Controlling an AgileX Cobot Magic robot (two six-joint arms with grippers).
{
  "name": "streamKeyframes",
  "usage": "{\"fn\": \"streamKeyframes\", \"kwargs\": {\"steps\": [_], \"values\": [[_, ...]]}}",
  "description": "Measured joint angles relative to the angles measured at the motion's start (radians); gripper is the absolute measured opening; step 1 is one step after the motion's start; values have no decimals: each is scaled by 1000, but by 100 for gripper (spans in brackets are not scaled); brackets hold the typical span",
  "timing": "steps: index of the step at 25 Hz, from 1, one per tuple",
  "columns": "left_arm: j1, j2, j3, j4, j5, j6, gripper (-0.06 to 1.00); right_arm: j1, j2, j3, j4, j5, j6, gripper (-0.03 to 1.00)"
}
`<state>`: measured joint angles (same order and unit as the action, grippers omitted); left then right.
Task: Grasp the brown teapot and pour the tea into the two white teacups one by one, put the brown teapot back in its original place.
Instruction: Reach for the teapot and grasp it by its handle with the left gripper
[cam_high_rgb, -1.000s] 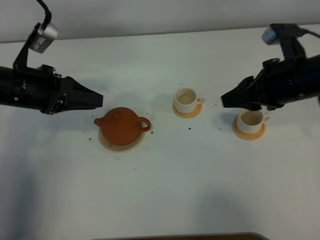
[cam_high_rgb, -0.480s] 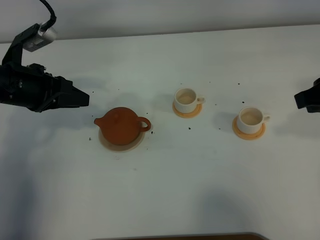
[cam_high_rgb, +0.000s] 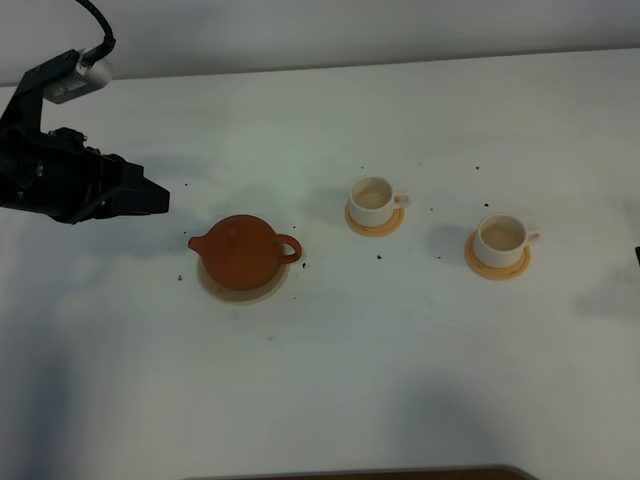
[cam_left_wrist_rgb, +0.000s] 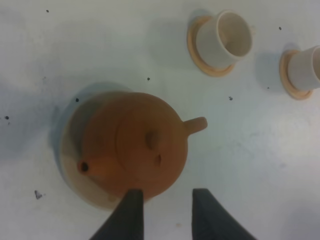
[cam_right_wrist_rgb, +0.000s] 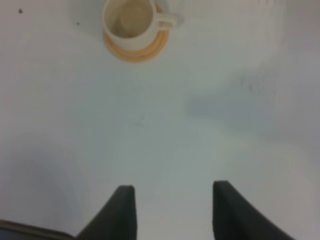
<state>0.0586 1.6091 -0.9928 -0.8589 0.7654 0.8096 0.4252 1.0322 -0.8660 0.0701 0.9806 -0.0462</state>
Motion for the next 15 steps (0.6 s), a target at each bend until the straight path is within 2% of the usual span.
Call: {"fn": "streamKeyframes", "kwargs": {"steps": [15], "values": [[0, 0, 0, 0, -29, 0, 28, 0, -254, 151, -7, -10, -1, 39]]}}
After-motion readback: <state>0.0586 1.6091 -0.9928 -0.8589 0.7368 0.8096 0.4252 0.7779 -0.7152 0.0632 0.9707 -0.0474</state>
